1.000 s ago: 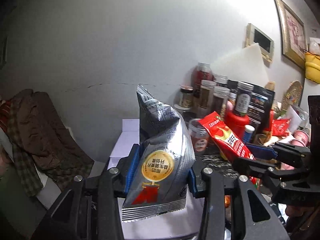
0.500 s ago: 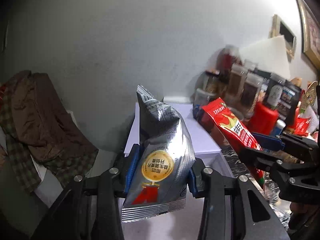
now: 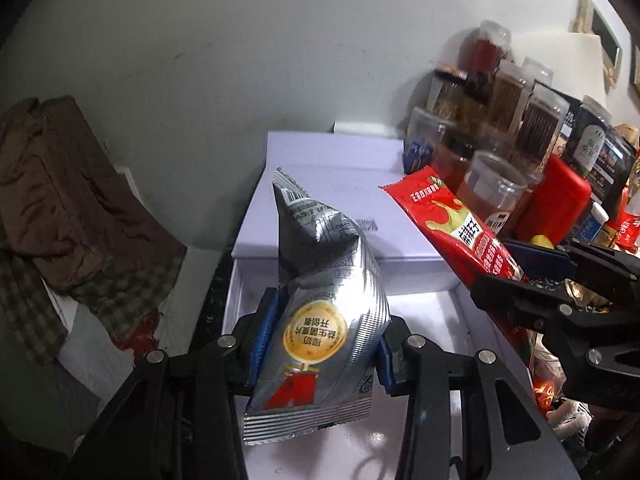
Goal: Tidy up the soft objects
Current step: 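Lower both packets into the white box and open both tools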
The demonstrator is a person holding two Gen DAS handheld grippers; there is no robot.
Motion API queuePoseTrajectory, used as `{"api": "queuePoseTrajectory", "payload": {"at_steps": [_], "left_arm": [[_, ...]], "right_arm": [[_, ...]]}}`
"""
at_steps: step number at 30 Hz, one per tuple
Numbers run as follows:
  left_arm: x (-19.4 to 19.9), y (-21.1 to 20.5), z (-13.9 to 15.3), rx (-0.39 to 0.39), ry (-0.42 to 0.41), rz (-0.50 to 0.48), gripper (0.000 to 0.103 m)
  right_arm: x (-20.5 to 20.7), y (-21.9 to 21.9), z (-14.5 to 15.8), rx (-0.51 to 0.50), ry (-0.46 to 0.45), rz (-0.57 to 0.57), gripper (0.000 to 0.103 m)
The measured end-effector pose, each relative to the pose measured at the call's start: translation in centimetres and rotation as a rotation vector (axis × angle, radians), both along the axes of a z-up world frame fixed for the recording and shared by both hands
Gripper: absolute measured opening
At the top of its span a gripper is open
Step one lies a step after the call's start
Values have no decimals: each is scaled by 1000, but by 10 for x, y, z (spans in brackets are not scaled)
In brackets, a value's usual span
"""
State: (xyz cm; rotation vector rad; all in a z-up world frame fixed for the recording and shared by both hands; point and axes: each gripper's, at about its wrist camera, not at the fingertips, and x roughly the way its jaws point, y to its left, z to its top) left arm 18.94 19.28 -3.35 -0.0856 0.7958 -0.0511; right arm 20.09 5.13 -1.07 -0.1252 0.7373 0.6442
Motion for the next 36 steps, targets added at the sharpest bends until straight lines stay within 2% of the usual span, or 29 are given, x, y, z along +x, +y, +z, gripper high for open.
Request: {"api": "queuePoseTrajectory", "payload": {"at_steps": [15,18,19,20,22,28,36], "left_arm": [[18,-4,-22,54,104,21,45],[21,-5,-24,76,115,39,45],[21,-5,-25,85,123,47,50],[22,-5,-25,89,128,53,61],[22,-5,-25,95,131,66,72],[18,-5,-17,101,125,84,72],[-2,-15,15,82,66,73,72]], "right_arm": [[19,4,-27,-77,99,-30,47],[21,3,-31,-84,122,-39,57],[22,2,-31,-84,124,-45,59],[22,1,-31,-85,123,-49,59],[22,0,-31,-90,119,-55,59],[16,-3,-24,-97,107,-59,61],[-3,-16,2,-96,31,-87,61]]}}
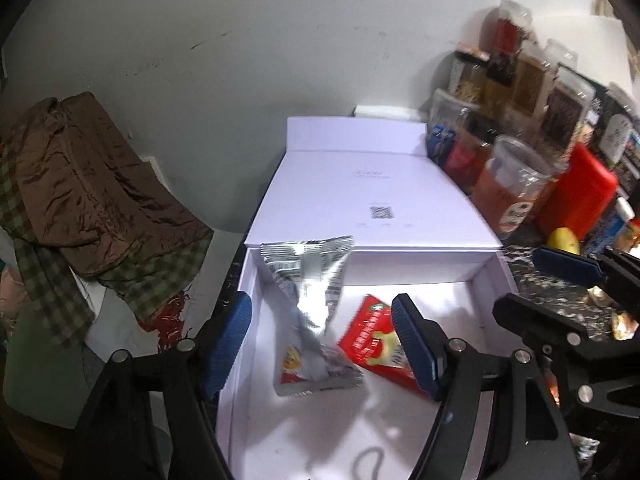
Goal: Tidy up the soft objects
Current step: 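Lower both packets into the white box and open both tools, then withdraw both tools from the box back over the counter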
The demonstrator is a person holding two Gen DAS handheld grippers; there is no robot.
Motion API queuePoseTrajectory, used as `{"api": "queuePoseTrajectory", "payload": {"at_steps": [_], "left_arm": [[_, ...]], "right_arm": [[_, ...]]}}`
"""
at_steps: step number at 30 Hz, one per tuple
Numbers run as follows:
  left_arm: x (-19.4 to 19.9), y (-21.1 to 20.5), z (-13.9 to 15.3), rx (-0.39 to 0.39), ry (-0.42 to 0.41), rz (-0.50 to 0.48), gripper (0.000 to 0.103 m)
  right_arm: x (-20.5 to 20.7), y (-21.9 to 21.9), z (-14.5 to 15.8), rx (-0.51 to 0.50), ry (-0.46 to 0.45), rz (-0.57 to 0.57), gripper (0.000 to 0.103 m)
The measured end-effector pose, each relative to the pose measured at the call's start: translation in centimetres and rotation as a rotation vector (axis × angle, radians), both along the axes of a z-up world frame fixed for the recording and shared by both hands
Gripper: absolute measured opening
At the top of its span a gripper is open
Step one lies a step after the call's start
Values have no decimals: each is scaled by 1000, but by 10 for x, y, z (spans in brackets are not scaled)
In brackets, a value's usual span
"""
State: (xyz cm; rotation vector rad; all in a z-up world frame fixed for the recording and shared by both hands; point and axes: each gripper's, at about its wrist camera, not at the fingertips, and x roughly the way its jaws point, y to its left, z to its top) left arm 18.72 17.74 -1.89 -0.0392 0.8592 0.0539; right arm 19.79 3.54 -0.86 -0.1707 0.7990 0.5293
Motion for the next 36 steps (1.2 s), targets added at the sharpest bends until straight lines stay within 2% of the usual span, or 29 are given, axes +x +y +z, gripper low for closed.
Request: {"api": "queuePoseTrajectory", "payload": {"at_steps": [14,21,30,36], "left_arm": [[-59,-43,75,31,-178,-53,72],[-96,-66,106,15,-260,-92,72],[-138,-92,127,-3,-314,-155,72],[-161,-110,128,-21,-320,-212,72]], "right_arm": [[-58,-55,67,69,-147,-63,62],[-97,-84,92,92,-219,-93,65],[-148,-120,110,106,-273,-137,69],[-184,-139,116,100,-315,-178,73]]}}
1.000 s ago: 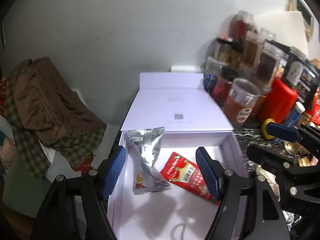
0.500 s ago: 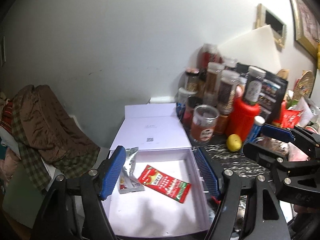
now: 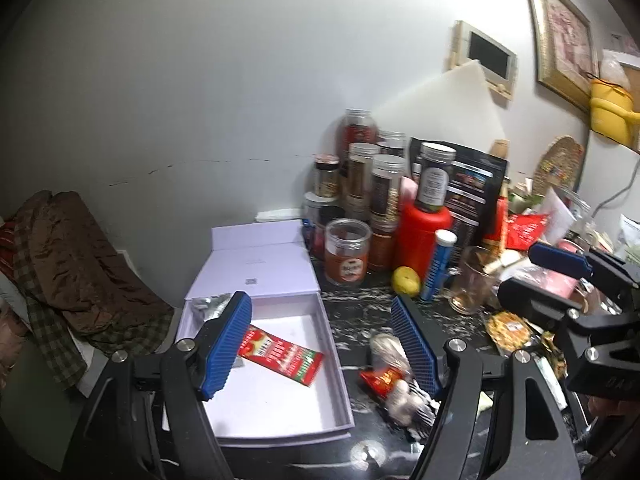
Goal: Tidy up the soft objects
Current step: 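Withdraw both tools from the box back over the counter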
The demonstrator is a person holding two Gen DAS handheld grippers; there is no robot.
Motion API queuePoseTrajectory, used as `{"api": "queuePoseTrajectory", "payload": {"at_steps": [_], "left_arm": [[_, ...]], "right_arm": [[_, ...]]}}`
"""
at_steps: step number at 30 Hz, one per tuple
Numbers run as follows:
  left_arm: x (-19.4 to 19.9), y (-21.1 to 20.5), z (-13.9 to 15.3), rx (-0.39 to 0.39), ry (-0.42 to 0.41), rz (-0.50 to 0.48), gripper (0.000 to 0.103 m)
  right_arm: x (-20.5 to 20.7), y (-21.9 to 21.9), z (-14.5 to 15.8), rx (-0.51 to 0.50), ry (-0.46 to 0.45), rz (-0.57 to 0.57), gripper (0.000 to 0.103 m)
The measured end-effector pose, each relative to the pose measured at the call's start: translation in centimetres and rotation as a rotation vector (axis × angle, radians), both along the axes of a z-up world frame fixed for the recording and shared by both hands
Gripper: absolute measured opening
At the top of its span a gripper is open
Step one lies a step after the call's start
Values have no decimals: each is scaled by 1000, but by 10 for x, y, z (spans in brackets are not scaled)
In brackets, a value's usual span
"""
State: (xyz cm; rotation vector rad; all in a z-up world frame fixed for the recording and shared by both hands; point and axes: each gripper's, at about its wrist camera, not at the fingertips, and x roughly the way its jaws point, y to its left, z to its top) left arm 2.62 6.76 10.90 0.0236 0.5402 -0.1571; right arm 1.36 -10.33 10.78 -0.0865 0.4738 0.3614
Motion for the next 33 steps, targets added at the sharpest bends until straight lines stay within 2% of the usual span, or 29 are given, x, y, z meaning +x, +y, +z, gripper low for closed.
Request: {"api": "queuePoseTrajectory", "payload": {"at_steps": [8,15,27,33], "left_arm": [[-29,-23,-6,6,-7,-93,72],[-45,-35,-24,-19,29,-131,72],[-64,-65,-72,-42,150,-221,72],[-65,-73,-92,-70,203,-230,72]], "right_arm": [[-41,-25,-9,13,-4,-74,75],[-63,-41,-27,27,35,-131,75],[-85,-55,-77,10,127,-193,75],[-87,-67,-101,28,182,-207,75]]}}
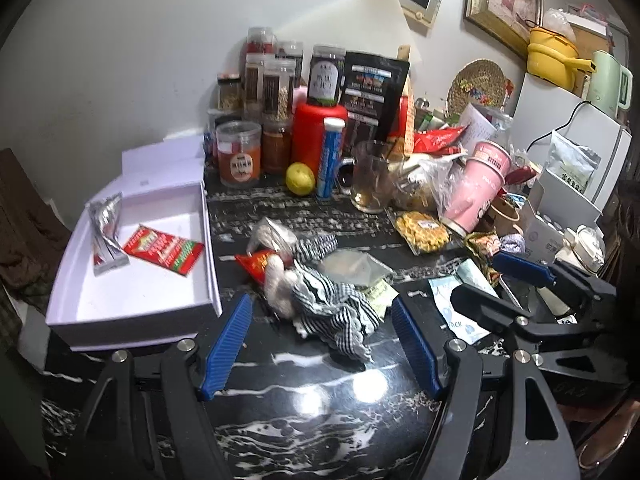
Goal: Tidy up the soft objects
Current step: 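Withdraw both tools from the box back over the counter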
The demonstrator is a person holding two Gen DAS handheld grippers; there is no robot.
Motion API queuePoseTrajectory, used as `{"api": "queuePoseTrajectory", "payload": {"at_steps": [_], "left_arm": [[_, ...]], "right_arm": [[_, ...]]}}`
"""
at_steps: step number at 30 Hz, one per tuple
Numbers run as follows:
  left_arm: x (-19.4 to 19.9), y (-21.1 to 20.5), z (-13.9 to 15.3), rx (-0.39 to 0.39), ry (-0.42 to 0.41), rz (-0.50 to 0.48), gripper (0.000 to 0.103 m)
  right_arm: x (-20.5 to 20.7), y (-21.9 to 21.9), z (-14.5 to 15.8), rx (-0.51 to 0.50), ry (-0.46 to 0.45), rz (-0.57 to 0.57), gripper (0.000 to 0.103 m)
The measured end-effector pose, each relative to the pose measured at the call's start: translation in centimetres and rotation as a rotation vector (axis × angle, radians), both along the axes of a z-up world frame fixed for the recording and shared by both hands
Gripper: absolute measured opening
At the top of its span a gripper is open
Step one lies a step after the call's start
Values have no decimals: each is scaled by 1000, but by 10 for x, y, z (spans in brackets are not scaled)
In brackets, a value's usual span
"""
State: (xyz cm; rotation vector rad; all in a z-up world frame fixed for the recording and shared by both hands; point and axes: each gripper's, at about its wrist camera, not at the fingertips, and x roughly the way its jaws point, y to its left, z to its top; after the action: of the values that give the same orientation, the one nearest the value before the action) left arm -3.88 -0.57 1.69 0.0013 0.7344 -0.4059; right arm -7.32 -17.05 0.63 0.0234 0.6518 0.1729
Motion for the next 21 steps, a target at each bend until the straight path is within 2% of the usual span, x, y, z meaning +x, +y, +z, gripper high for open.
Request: {"api": "queuePoseTrajectory", "payload": {"at_steps": [11,15,21], "left_arm": [[12,-1,-41,-30,101,30,72],[21,-1,-54,-43,140,51,72],[36,-4,-57,-52,153,75,72]], "right_arm": [[23,-17,-48,17,105,-5,75],[42,-22,-71,-11,159,-23,75],[68,-29,-89,6,203,-5,75]]}}
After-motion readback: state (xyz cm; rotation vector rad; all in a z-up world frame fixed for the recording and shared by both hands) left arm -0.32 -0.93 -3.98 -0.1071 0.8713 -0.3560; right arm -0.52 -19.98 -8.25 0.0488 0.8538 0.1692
